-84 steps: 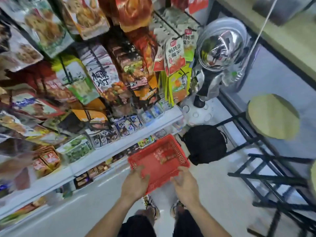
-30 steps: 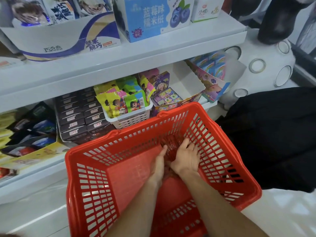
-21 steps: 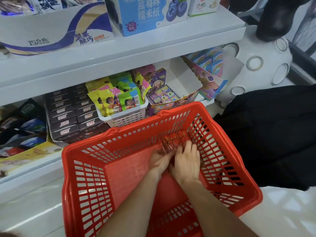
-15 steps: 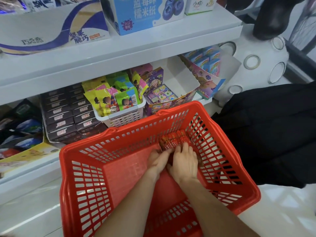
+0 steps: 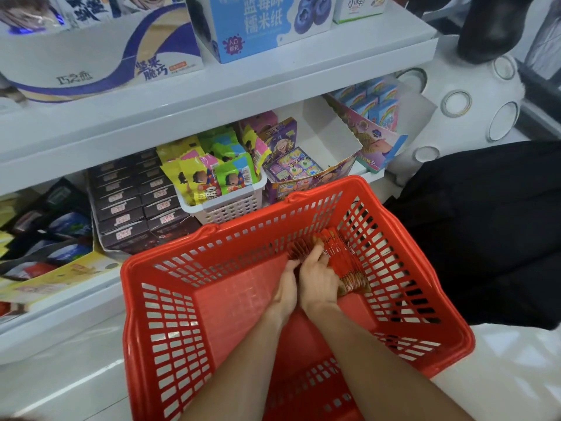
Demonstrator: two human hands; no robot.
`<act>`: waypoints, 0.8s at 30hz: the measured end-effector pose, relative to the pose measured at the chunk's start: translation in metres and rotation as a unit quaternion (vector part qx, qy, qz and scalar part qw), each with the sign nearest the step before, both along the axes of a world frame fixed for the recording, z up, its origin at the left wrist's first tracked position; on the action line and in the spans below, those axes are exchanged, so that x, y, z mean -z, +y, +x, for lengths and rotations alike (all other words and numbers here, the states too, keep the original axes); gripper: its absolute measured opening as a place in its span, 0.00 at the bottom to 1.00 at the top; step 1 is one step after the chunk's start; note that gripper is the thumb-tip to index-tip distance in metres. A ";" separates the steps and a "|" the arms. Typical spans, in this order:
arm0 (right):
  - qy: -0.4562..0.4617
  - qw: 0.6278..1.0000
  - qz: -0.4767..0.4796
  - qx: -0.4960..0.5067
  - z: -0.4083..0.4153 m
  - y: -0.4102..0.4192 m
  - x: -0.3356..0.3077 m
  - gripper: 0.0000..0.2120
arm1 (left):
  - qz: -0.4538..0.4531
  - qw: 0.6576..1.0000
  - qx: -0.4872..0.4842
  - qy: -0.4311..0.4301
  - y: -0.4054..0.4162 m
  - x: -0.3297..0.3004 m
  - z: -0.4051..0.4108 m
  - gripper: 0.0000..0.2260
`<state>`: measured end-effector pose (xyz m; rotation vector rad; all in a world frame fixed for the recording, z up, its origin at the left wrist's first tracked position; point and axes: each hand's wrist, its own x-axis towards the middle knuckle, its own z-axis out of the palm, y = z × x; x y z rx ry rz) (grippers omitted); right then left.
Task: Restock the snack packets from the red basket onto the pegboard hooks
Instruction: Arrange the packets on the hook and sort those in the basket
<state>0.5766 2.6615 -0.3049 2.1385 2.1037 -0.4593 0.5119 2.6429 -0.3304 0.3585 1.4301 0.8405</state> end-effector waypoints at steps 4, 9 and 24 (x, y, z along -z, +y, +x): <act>-0.002 0.999 -0.030 -0.017 0.000 0.002 -0.002 0.34 | -0.026 0.999 -0.011 -0.026 -0.003 -0.005 -0.006 0.20; 0.028 0.997 -0.070 0.017 0.006 0.006 -0.006 0.25 | -0.062 0.997 -0.024 -0.027 -0.009 -0.007 -0.009 0.22; 0.618 0.719 -0.196 0.250 0.055 -0.016 -0.285 0.14 | -0.056 0.970 0.064 -0.229 -0.039 -0.278 -0.022 0.25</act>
